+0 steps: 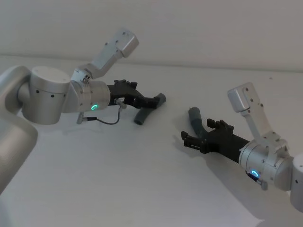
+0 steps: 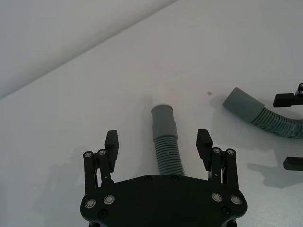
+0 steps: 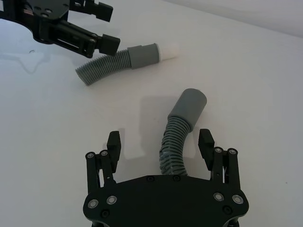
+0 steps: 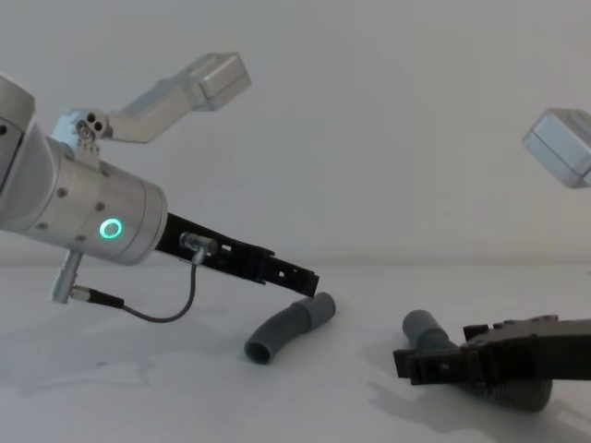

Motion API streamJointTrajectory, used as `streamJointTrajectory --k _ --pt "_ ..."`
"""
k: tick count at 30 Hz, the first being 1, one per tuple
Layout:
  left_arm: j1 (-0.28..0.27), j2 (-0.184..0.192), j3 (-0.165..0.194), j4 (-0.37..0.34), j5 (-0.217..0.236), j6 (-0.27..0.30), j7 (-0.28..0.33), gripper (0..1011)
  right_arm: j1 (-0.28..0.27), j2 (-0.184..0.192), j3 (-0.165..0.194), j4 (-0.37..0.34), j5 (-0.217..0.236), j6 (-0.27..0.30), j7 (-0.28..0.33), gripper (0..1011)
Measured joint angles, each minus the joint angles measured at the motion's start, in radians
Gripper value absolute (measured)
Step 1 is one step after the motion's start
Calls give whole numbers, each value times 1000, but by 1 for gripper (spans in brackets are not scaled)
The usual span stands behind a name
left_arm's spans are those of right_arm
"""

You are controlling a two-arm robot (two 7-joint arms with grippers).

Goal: Use both hands to pick up one end of the pipe from the table, align the ends, and insert them.

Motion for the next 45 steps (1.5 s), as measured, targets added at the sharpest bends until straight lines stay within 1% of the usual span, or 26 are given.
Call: streamJointTrajectory --k 7,18,27,45 --pt "-24 -5 20 43 -3 -7 -22 1001 2 -3 -1 3 0 0 -3 1000" --pt "-51 -16 54 103 -2 -51 -47 1001 5 -6 1 9 0 1 -4 1000" --pt "-69 -18 78 127 2 -62 -56 1001 9 -6 2 18 0 -1 -4 1000" --pt "-89 -19 100 150 3 -63 -49 1001 26 -8 2 40 5 -9 -2 1000"
